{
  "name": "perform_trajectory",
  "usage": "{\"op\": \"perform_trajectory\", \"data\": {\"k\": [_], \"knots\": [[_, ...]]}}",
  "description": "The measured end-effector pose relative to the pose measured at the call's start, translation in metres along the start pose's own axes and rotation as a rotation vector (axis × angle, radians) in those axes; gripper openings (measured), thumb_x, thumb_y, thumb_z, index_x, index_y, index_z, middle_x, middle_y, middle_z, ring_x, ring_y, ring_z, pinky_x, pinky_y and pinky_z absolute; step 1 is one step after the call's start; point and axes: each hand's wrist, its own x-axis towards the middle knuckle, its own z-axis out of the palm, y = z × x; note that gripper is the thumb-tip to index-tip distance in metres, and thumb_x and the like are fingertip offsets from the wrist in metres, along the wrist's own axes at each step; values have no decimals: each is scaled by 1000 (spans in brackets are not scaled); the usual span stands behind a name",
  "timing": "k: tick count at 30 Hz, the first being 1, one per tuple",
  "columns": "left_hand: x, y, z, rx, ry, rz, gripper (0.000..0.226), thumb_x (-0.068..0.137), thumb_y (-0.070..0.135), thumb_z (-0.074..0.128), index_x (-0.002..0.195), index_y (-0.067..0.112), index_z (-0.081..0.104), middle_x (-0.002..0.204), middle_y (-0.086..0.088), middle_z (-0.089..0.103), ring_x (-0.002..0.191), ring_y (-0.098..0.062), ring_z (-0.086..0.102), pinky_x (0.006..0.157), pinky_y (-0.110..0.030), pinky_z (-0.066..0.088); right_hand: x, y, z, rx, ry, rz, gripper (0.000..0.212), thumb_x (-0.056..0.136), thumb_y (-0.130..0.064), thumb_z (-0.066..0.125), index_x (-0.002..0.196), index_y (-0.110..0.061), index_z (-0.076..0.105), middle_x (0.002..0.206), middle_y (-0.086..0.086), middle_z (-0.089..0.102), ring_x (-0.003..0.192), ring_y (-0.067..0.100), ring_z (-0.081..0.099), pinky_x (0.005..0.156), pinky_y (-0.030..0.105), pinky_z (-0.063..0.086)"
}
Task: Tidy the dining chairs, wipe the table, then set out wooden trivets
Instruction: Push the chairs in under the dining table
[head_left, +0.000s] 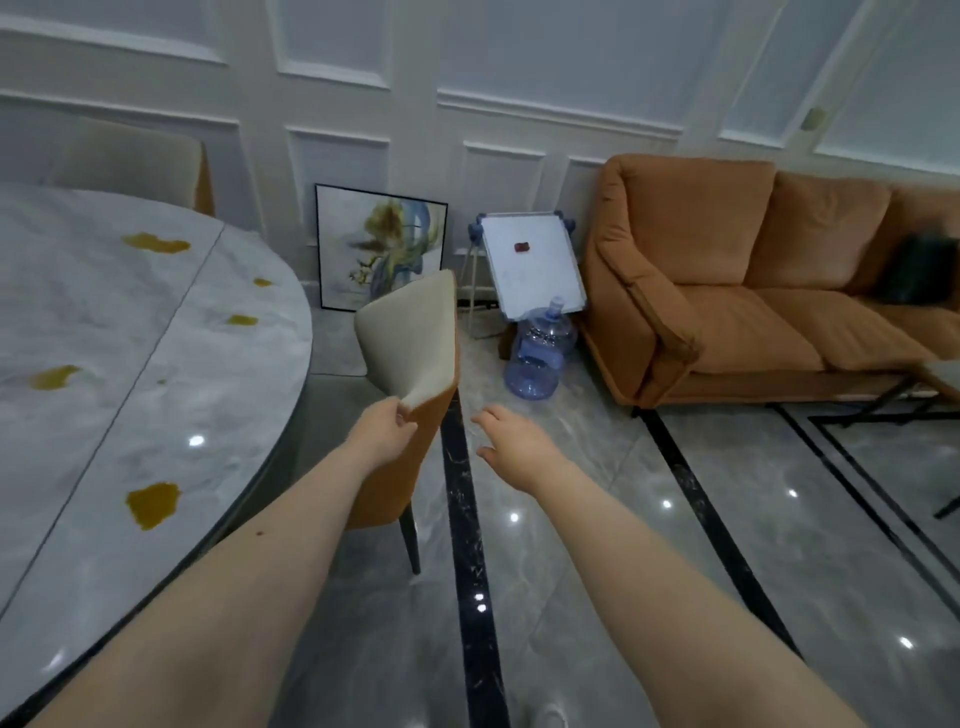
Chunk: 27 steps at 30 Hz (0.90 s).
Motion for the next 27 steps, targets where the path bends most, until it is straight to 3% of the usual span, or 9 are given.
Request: {"op": "perform_trajectory", "data": {"k": [3, 9, 17, 23, 27], "knots": [[43, 18, 22, -27, 101, -95, 29, 95, 22, 52, 120, 7, 53, 115, -11, 58, 98, -25, 55, 80, -32, 43, 46, 47, -11, -53, -36, -118, 49, 97, -25, 51, 142, -12, 37, 148, 7, 34, 129, 26, 42, 106, 36, 35], [113, 75, 55, -70, 184, -232, 40, 97, 31, 47, 127, 5, 48, 124, -15, 54, 109, -30, 54, 89, -36, 44, 142, 123, -47, -106, -81, -290, 47, 97, -24, 50, 140, -12, 38, 142, 8, 39, 125, 29, 45, 104, 42, 38], [203, 93, 65, -113, 290, -357, 45, 90, 34, 59, 125, 7, 50, 121, -11, 57, 100, -23, 55, 78, -28, 42, 268, 155, -45, -130, -114, -507, 53, 96, -17, 50, 146, -14, 30, 150, 7, 32, 133, 26, 37, 108, 38, 31], [252, 79, 62, -145, 192, -459, 61, 83, 34, 69, 132, 9, 45, 129, -9, 51, 109, -20, 52, 80, -24, 39, 352, 150, -42, -214, -93, -697, 57, 94, -16, 52, 146, -15, 29, 151, 6, 30, 138, 25, 28, 112, 36, 20], [262, 75, 53, -112, 17, -607, 74, 73, 37, 74, 135, 14, 41, 132, -6, 49, 112, -21, 52, 92, -32, 46, 397, 145, -41, -250, -180, -795, 59, 91, -18, 57, 145, -17, 32, 148, 6, 33, 136, 25, 31, 111, 37, 24]]}}
